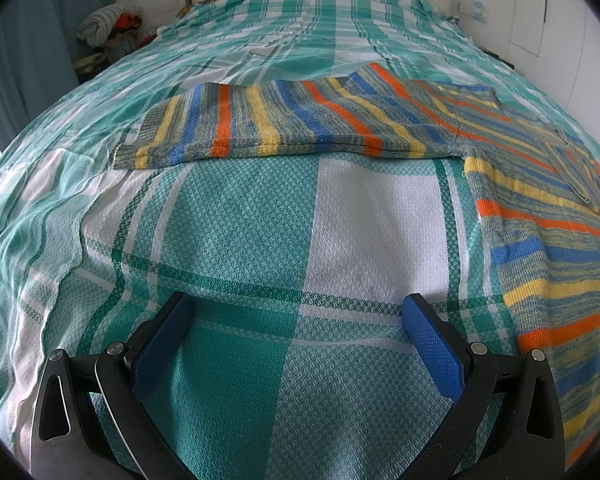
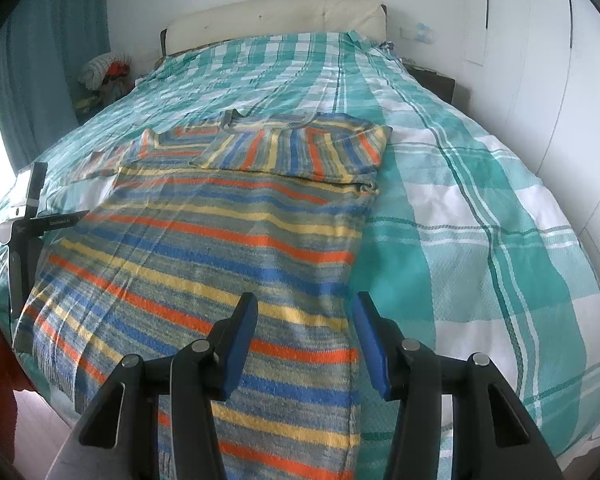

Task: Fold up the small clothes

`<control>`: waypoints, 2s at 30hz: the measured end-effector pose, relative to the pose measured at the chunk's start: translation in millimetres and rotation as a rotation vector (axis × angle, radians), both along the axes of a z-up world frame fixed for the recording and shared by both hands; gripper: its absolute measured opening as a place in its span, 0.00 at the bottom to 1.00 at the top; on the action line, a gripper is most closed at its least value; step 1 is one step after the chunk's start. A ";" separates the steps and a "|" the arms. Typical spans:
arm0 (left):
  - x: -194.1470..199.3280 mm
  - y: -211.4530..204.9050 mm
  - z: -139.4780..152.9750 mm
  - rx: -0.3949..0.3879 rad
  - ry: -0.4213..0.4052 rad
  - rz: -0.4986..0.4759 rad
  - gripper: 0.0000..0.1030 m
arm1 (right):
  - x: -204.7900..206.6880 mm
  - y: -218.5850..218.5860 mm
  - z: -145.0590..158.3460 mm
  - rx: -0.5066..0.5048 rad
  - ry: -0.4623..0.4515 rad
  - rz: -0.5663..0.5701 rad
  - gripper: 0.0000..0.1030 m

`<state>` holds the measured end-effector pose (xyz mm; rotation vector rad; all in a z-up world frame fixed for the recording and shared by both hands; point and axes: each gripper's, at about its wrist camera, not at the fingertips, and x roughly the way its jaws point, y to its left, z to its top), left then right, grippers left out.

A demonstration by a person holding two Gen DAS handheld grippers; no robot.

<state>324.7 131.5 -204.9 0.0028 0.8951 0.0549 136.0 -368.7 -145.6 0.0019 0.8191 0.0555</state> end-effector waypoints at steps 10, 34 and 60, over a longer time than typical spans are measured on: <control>-0.5 -0.6 -0.1 0.000 0.000 0.000 1.00 | 5.0 -6.7 -4.6 0.018 0.021 -0.027 0.48; -0.8 -0.3 -0.1 0.000 -0.001 0.000 1.00 | -0.7 -24.0 -0.4 0.078 0.018 -0.089 0.48; -0.9 -0.3 -0.2 0.000 -0.002 0.000 1.00 | 5.4 -20.5 -5.4 0.069 0.032 -0.066 0.48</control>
